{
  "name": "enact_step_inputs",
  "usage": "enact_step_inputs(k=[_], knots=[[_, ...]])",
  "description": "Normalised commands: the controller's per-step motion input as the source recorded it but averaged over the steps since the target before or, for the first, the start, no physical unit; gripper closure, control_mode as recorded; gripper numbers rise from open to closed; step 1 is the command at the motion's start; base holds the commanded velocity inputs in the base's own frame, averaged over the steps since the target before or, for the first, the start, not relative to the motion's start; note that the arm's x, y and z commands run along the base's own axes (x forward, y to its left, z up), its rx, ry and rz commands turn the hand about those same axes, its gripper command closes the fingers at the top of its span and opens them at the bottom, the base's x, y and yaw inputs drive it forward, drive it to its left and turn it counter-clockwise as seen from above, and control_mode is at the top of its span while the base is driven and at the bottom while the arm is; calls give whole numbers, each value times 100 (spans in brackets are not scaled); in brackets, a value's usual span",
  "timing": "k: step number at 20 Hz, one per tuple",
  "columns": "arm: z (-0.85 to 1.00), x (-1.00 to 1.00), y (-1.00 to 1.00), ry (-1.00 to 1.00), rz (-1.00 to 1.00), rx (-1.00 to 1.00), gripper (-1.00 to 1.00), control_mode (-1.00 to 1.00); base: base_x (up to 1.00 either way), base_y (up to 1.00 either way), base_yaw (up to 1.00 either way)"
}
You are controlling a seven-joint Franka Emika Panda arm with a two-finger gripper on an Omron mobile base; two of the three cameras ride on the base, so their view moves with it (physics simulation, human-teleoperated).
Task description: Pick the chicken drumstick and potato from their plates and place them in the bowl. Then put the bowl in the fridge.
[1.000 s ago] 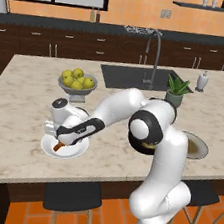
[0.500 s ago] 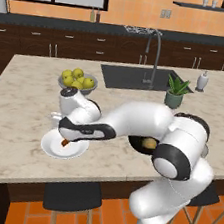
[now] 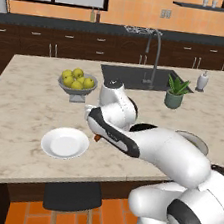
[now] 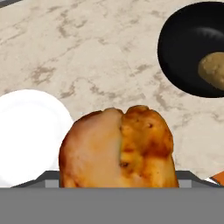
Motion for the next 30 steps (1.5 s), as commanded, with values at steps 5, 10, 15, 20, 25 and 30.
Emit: enact_step_inputs(k=[5, 10, 15, 20, 25, 30], knots=[[23, -1, -100, 7, -1, -7, 100, -100, 0, 0, 0], [5, 9, -100, 22, -3, 0, 100, -100, 0, 0, 0], [0, 19, -100, 11, 0, 0, 100, -100, 0, 0, 0], [-7, 54, -88, 4, 0, -3, 100, -100, 0, 0, 0], [-25, 79, -33, 0, 0, -1, 100, -100, 0, 0, 0], [-39, 37, 19, 0, -4, 0, 100, -100, 0, 0, 0]])
